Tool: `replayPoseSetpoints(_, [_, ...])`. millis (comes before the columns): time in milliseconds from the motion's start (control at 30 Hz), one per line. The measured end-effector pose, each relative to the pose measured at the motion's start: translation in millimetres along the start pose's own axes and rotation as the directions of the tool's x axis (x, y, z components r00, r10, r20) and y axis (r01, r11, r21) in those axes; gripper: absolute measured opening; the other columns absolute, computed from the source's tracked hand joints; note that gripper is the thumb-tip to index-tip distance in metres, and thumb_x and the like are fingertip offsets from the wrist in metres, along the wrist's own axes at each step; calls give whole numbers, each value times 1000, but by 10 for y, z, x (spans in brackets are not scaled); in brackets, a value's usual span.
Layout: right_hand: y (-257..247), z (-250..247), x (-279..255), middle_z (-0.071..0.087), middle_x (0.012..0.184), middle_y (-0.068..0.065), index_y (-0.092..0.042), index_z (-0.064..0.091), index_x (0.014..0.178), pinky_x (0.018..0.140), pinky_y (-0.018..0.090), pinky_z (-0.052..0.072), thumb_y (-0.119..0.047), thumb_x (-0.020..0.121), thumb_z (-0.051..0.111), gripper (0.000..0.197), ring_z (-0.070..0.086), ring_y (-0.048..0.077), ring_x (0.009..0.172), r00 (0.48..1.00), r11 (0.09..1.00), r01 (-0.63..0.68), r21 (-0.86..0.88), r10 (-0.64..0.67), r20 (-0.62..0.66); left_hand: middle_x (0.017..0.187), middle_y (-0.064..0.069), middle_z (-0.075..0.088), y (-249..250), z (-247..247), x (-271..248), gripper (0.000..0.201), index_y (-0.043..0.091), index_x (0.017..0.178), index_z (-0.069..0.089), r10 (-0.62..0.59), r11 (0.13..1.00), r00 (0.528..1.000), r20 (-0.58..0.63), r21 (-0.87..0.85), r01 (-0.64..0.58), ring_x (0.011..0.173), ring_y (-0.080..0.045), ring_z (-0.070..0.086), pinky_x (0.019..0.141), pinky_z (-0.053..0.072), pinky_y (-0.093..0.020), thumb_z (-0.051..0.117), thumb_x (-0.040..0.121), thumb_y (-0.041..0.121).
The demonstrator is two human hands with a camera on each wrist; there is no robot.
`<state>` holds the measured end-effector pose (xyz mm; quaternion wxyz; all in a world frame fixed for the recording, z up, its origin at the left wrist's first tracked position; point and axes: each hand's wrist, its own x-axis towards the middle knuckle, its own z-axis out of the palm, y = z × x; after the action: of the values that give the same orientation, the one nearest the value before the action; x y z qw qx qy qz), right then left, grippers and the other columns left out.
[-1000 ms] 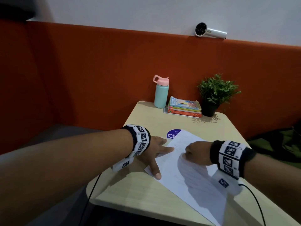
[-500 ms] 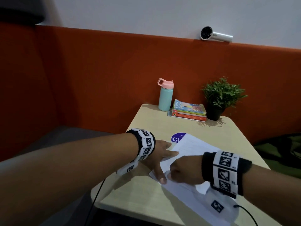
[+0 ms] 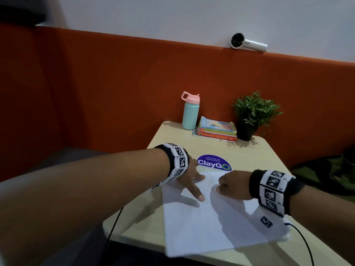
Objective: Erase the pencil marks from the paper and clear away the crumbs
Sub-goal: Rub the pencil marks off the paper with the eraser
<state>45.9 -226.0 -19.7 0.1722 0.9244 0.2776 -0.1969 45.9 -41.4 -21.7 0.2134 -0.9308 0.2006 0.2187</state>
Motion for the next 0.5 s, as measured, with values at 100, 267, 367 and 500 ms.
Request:
replayPoseSetpoints(100, [-125,111,-219,57,88,-2,-18,50,89,77,30,42,-41,100,31,32,52,18,83,996,996,92,10,-92,-21,168,-7,14,26,113,6,110,44,159,7,23,998,995,-97,53,-17,148,-39,20,110,29,-65,26,68,103])
replayPoseSetpoints(267, [-8,95,-246,48,75,-7,-25,42,71,72,30,41,-42,98,40,32,47,12,72,995,996,88,30,-87,-43,153,-15,32,82,244,-98,113,22,160,17,-33,999,992,-122,-20,31,134,-35,36,99,41,-55,37,76,95])
replayPoseSetpoints(367, [91,-36,-154,52,82,-6,-21,52,86,75,32,47,-40,98,41,25,52,15,79,994,1000,10,8,-9,-108,152,-13,33,100,298,-124,113,16,160,18,-49,996,990,-134,-74,39,133,-32,39,98,42,-52,36,79,93])
replayPoseSetpoints(500, [-214,-43,-95,62,99,0,-19,58,101,80,37,52,-40,97,39,29,60,21,89,988,998,57,-29,-61,-142,171,-6,2,87,423,-94,119,23,162,0,-64,983,994,-92,-177,47,154,-32,13,119,20,-55,32,75,97])
